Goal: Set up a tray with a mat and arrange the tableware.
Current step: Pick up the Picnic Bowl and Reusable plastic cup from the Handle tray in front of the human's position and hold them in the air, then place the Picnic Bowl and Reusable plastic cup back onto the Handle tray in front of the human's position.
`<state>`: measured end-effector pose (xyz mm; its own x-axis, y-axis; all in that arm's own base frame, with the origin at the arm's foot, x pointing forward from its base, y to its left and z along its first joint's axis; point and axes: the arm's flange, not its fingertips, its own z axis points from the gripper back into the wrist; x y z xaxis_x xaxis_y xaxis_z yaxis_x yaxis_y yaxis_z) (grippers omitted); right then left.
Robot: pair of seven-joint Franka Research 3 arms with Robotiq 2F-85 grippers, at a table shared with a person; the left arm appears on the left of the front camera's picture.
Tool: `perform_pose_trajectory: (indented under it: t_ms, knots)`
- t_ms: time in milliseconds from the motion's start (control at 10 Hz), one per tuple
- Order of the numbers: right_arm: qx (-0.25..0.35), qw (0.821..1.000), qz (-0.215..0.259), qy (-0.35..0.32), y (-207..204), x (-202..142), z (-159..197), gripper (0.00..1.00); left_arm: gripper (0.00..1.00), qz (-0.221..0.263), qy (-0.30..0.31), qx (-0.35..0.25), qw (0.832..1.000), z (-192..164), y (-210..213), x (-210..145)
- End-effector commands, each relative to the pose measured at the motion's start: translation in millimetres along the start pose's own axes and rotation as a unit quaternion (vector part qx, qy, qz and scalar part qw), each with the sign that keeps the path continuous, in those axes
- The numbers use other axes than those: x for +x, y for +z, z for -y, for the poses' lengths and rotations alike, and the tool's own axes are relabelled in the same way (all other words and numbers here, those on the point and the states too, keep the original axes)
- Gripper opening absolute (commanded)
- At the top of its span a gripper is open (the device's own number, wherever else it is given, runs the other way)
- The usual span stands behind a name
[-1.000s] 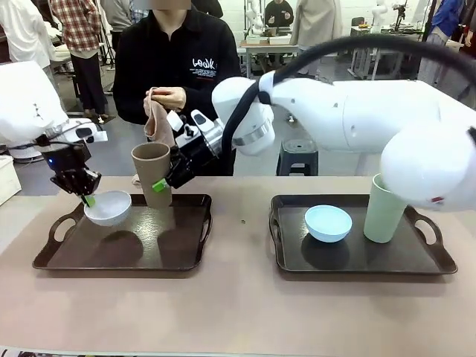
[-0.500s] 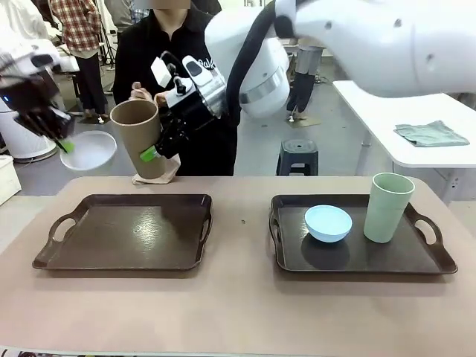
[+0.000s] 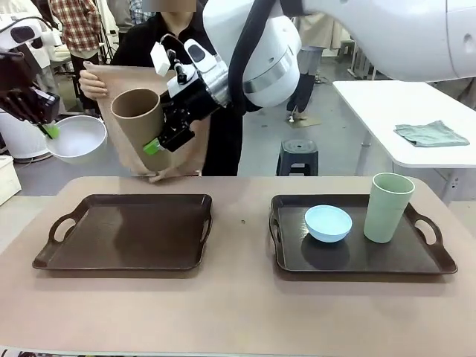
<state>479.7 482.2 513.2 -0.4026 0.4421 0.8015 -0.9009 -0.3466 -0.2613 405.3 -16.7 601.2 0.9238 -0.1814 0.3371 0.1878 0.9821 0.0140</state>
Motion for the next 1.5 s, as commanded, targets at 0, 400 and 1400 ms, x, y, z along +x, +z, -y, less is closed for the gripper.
perform_pose_trajectory:
  t_ms: [0,400,1400]
  knots:
    - [0.007,1.0,0.014,0.003,-1.8,-1.0,3.4,0.0,0.0,0.007,-0.011,-0.004,1.0,-2.1,-5.0,3.3]
    - [0.007,1.0,0.014,0.003,-1.8,-1.0,3.4,0.0,0.0,0.007,-0.011,-0.004,1.0,-2.1,-5.0,3.3]
    - [0.007,1.0,0.014,0.003,-1.8,-1.0,3.4,0.0,0.0,0.007,-0.011,-0.004,1.0,-2.1,-5.0,3.3]
